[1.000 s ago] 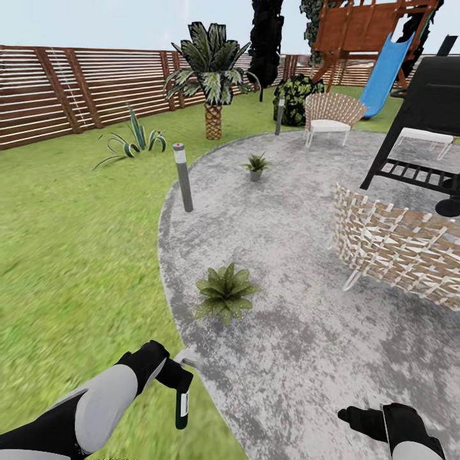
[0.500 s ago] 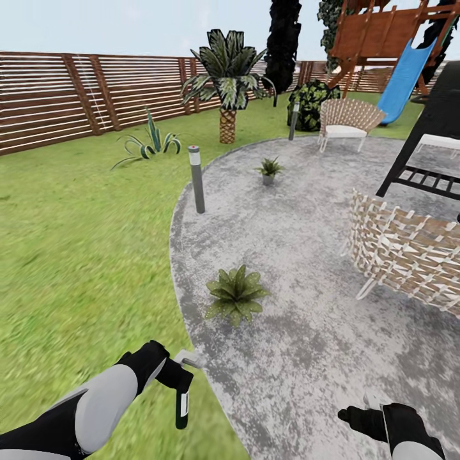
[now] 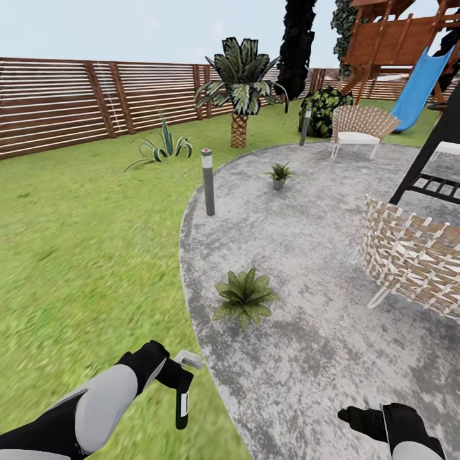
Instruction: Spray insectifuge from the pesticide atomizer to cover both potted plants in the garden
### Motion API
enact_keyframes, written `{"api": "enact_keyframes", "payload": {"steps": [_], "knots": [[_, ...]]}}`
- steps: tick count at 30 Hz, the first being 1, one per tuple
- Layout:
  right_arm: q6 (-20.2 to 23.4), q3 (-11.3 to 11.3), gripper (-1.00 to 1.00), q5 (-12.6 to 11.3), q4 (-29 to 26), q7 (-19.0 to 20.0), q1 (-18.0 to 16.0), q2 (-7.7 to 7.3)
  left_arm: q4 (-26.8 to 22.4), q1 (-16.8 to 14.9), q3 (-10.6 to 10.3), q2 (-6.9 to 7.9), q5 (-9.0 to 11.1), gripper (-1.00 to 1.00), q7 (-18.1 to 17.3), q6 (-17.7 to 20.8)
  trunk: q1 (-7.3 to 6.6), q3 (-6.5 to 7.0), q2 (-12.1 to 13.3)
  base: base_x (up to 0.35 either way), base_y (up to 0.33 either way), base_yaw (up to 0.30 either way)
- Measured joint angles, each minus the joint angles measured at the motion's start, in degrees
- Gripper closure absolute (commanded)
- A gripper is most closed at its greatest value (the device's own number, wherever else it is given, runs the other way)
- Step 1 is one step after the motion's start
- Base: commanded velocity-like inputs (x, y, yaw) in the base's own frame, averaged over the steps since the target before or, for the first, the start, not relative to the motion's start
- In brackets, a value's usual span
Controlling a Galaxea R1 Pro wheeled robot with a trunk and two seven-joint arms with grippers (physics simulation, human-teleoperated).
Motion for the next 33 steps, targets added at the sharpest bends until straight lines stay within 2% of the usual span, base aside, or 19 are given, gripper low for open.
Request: {"api": "enact_keyframes", "payload": {"steps": [18, 33], "knots": [[0.0, 0.0, -1.00, 0.0, 0.0, 0.0, 0.0, 0.00, 0.0, 0.0, 0.0, 0.00, 0.0, 1.00, 0.0, 0.0, 0.00, 1.39, 0.0, 0.000, 0.000, 0.116], [0.0, 0.0, -1.00, 0.0, 0.0, 0.1, 0.0, -0.01, 0.0, 0.0, 0.0, 0.04, 0.0, 1.00, 0.1, 0.0, 0.00, 2.74, 0.0, 0.000, 0.000, 0.005]]}}
